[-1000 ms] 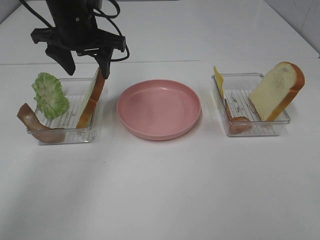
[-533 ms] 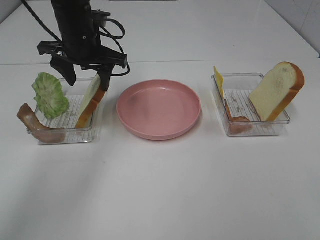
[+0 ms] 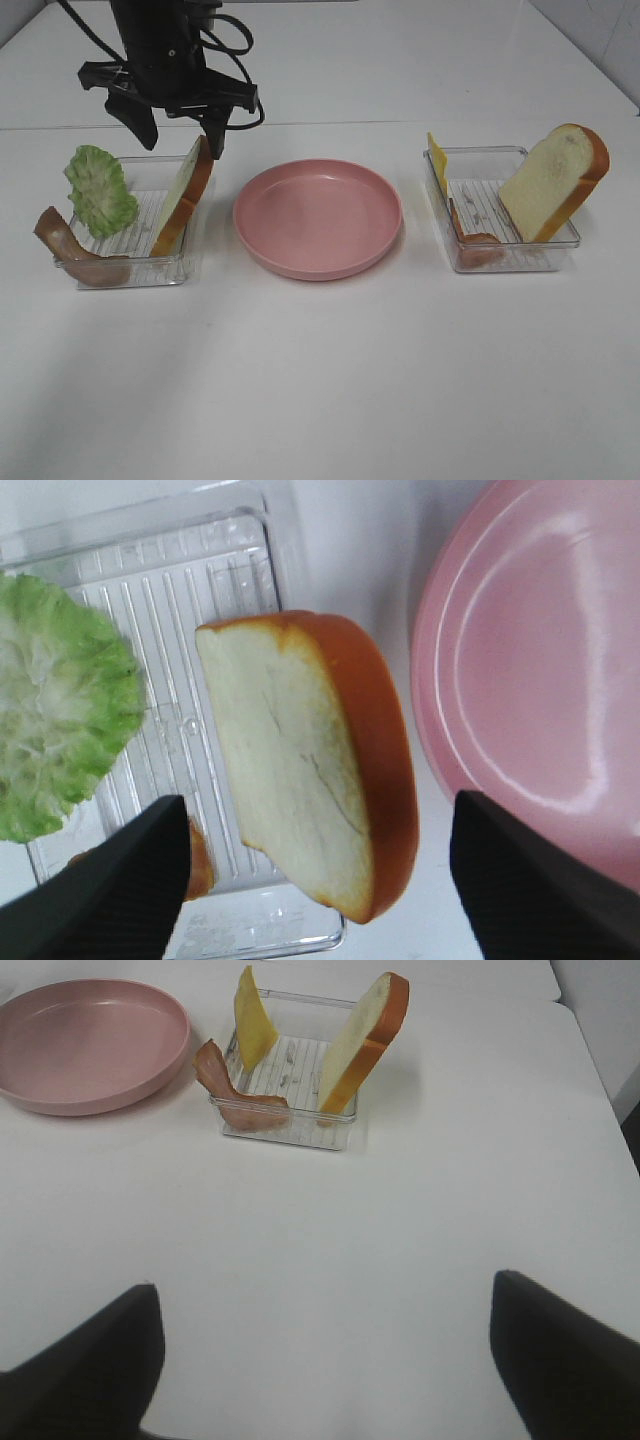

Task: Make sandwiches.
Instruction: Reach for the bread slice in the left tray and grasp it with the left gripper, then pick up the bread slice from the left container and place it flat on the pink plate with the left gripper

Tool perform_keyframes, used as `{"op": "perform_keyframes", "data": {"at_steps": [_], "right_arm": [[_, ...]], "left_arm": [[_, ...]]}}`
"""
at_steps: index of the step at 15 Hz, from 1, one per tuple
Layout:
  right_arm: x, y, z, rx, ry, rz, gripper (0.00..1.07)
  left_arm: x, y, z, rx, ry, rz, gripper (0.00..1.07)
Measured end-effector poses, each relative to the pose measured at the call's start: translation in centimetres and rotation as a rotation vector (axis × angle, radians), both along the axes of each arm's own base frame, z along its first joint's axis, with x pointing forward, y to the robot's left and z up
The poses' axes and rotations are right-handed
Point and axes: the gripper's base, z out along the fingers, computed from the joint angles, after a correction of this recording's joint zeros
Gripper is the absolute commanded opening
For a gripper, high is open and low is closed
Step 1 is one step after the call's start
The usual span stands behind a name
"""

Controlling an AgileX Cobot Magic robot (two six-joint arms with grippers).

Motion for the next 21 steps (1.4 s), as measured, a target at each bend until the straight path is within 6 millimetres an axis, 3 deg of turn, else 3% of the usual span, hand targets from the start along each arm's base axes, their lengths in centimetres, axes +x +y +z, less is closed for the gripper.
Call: {"op": "perform_keyframes", "data": {"at_steps": [3,10,12,13,15,18,21], "right_arm": [[0.0,0.0,0.0,0.0,0.0,0.0,0.78],[0.0,0.0,0.0,0.0,0.0,0.0,0.78],[0.0,0.0,0.0,0.0,0.0,0.0,0.78],[0.0,0.0,0.0,0.0,0.0,0.0,0.78],[0.0,0.0,0.0,0.0,0.0,0.0,0.78],[0.0,0.0,0.0,0.0,0.0,0.0,0.78],[0.0,0.0,0.0,0.0,0.0,0.0,0.78]], "left_arm": [[0.1,-0.2,0.1,-0.021,0.0,0.002,0.68],[0.7,-0.6,-3.9,0.001,0.08,0.003,0.67],[0.8,-0.5,-3.9,0.012,0.075,-0.002,0.54],[0.8,-0.5,-3.9,0.016,0.074,-0.005,0.37],[0.8,-0.5,-3.7,0.019,0.07,-0.006,0.17],[0.7,-0.4,-3.4,0.027,0.065,-0.007,0.02],[0.4,-0.3,-1.6,0.005,0.036,-0.016,0.0]]}}
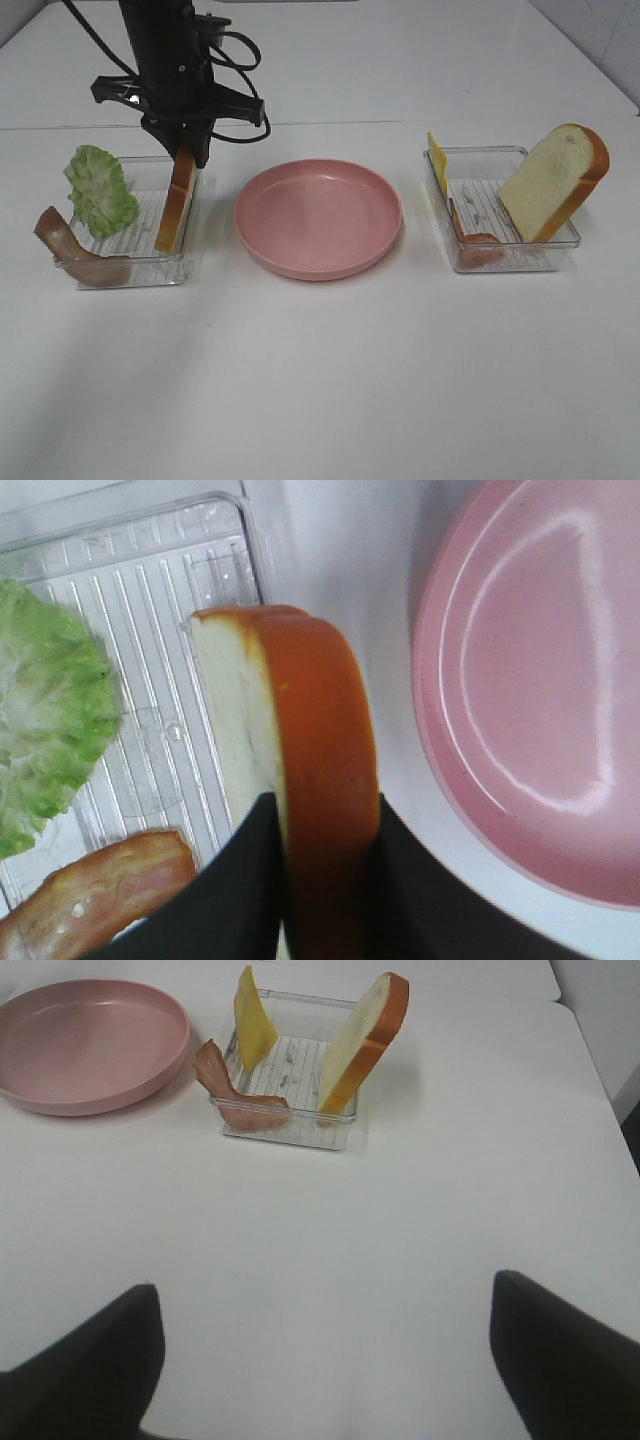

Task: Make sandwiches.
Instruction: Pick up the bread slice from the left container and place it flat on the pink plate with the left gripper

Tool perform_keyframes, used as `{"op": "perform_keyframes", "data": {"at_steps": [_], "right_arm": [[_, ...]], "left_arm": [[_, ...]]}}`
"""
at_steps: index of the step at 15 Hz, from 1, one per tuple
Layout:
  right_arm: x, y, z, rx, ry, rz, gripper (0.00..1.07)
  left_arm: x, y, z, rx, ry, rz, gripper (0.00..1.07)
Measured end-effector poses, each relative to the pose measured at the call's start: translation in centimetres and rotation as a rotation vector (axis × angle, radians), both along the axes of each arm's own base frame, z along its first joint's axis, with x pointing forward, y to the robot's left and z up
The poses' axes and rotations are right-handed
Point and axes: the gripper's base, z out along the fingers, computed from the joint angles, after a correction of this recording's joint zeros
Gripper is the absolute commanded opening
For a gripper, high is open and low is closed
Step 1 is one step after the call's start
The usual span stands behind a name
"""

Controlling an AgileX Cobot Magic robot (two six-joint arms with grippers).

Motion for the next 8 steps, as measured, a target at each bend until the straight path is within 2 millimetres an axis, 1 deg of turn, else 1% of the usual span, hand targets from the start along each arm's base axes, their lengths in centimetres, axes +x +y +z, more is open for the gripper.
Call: {"op": "perform_keyframes", "data": {"at_steps": [2,6,7,8], "right_arm": [[0.0,0.0,0.0,0.0,0.0,0.0,0.78],[0.0,0.0,0.0,0.0,0.0,0.0,0.78],[0.0,0.0,0.0,0.0,0.0,0.0,0.78],[0.0,0.0,0.0,0.0,0.0,0.0,0.78]], "left_arm": [[-0.5,0.1,2.1,-0.028,-0.034,-0.009,0.0],[-2.0,0.7,7.4,-0.125,-0.114,-0.051,0.0],[-2.0,1.2,8.1,-0.173,-0.111,-0.066,0.0],[-1.8,1.8,8.3,-0.242,-0.097,-0.071,0.0]]}}
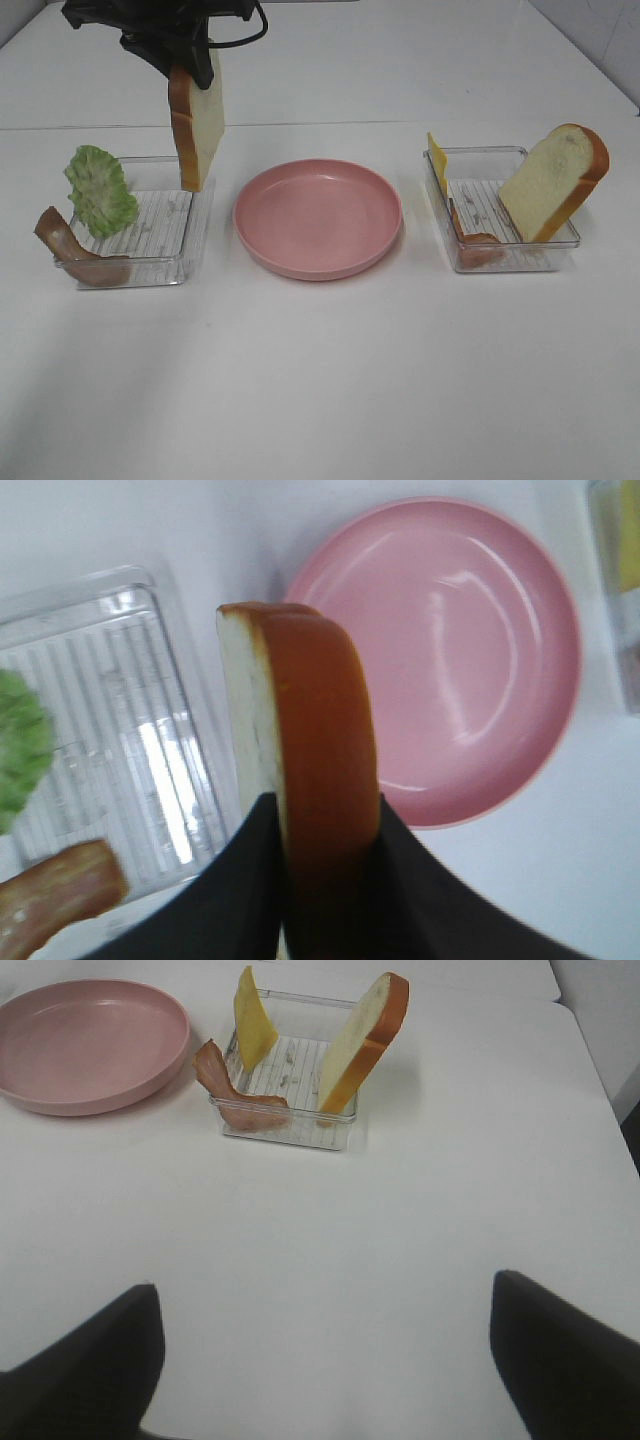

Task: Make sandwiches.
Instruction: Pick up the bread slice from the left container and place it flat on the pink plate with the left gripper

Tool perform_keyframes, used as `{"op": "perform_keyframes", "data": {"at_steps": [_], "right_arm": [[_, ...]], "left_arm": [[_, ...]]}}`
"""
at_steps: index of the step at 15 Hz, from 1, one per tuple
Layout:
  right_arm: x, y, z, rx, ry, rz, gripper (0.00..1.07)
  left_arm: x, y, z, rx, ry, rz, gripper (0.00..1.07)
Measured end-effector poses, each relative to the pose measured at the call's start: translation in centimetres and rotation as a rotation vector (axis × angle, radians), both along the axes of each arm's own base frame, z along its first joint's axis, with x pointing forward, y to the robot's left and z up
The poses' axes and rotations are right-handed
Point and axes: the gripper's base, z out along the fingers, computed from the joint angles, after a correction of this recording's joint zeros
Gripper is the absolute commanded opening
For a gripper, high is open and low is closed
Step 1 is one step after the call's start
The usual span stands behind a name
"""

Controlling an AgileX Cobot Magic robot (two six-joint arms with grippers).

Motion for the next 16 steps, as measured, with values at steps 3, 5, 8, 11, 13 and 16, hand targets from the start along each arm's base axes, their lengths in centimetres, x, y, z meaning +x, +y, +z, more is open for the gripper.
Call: {"op": "perform_keyframes", "data": {"at_steps": [3,5,8,11,13,16], "right_arm": [[0.0,0.0,0.0,0.0,0.0,0.0,0.78],[0.0,0.0,0.0,0.0,0.0,0.0,0.78],[0.0,0.0,0.0,0.0,0.0,0.0,0.78],[0.0,0.0,0.0,0.0,0.0,0.0,0.78],[0.0,0.0,0.0,0.0,0.0,0.0,0.78],[0.0,0.0,0.0,0.0,0.0,0.0,0.78]], "left_arm": [[2.0,1.1,-0.7,-0.283,-0.006,-0.041,0.0],[2.9,0.1,-2.3,-0.419,0.015,-0.101,0.0],[4.4,-1.7,-8.2,-0.565,0.139,-0.116,0.0],[5.1,-2.3,-12.7,-0.616,0.229,-0.081,0.0],[5.4,-2.4,-14.2,-0.628,0.249,-0.057,0.0],[5.7,-2.9,-15.3,-0.65,0.244,-0.026,0.05]]}}
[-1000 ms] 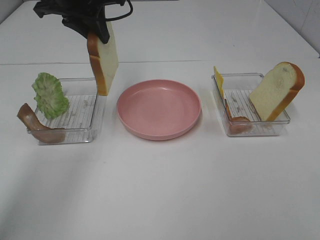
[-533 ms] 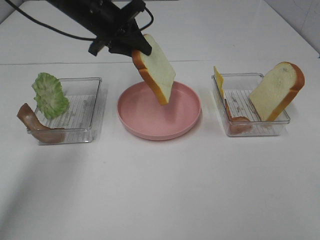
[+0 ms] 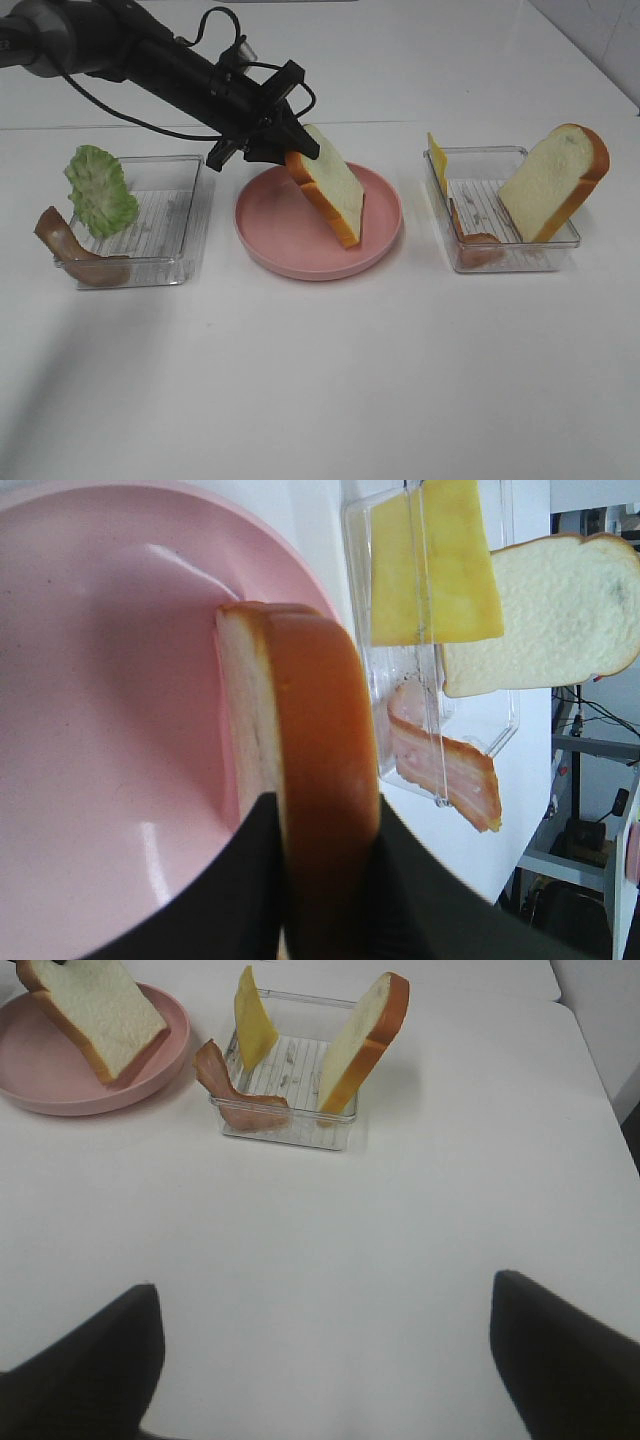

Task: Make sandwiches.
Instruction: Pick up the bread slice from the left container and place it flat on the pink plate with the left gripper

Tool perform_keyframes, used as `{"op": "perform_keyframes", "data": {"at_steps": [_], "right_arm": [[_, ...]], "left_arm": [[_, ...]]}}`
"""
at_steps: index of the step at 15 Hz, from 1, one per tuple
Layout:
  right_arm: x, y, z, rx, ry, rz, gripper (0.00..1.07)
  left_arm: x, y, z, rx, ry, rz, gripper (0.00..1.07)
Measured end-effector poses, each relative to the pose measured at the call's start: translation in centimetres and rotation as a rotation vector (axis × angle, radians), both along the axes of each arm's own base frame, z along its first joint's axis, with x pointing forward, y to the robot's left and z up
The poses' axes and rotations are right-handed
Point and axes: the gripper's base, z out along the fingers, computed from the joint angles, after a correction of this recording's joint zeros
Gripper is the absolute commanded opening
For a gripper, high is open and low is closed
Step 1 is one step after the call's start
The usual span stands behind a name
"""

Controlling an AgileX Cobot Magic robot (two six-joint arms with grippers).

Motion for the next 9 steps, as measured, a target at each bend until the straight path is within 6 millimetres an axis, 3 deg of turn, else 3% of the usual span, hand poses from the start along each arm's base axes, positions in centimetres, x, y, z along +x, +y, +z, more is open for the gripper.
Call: {"op": "perform_keyframes", "data": {"at_steps": [5,9], "right_arm": [[0.0,0.0,0.0,0.0,0.0,0.0,0.78],[0.0,0.0,0.0,0.0,0.0,0.0,0.78]], "left_arm": [[-0.15,-1.01,-0.43,-0.007,-0.017,-0.008,0.61],[-0.2,-0.74,0.04,0.048,-0.112,-0.082,0.89]]}}
